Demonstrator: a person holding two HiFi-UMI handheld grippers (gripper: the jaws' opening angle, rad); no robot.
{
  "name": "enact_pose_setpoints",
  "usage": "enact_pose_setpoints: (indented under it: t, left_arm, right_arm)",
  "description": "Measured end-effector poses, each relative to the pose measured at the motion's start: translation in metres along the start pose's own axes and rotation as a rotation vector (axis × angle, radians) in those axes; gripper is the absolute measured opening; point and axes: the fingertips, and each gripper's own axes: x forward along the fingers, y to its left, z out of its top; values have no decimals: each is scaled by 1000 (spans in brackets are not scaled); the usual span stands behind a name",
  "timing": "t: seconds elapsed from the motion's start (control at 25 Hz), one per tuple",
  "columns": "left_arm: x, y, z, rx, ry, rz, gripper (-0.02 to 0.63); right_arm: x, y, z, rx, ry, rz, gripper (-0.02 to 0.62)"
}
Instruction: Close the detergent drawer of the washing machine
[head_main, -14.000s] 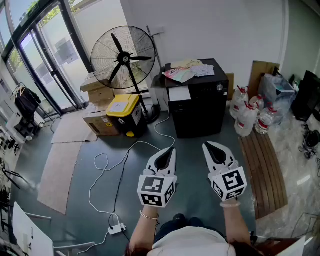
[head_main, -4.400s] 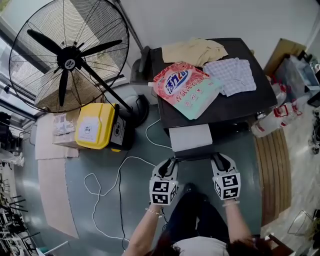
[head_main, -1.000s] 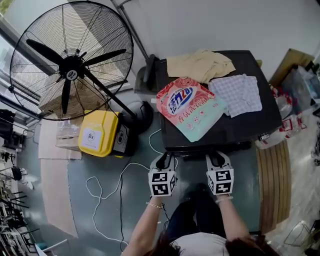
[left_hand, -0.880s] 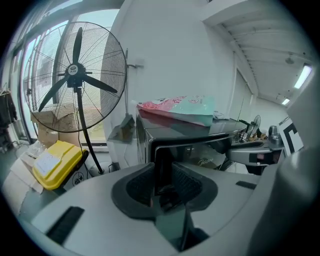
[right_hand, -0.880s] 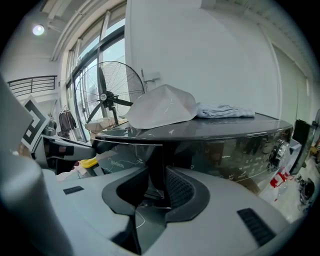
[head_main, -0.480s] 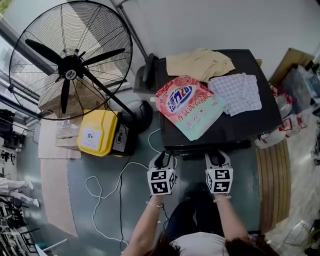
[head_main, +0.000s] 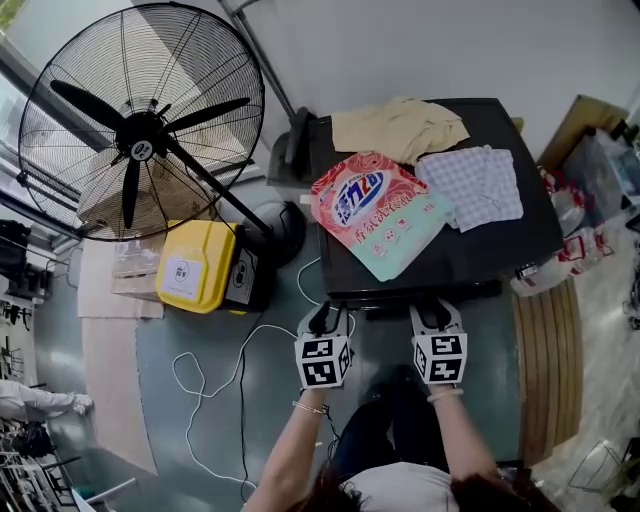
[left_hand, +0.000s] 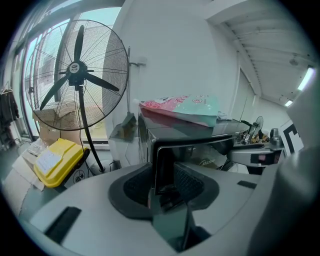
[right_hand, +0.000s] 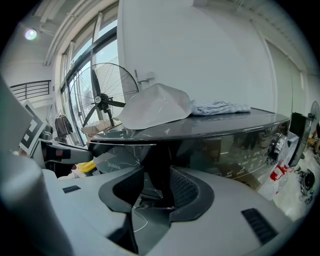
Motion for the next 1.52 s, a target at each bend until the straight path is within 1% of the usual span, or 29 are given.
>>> enact_pose_setpoints:
  t: [0.96,1.08,1.12,1.2,1.52]
  left_arm:
    - [4,1,1,-25,9,10,141]
    - [8,3,4,-33,11,16,141]
    - [10,5,6,-31,14,21,140]
    - [13,6,7,-18,19,24,138]
    - [14,6,7,-23,16,24,138]
  right_arm:
    - [5,-1,0,42,-1,18,183]
    - [6,-3,2,68,-5,6,183]
    - [7,-3,3,87,-10,-3,165]
    - [7,-4,2,108,-16,-16,158]
    - [8,-7,2,113,-30,-34,146]
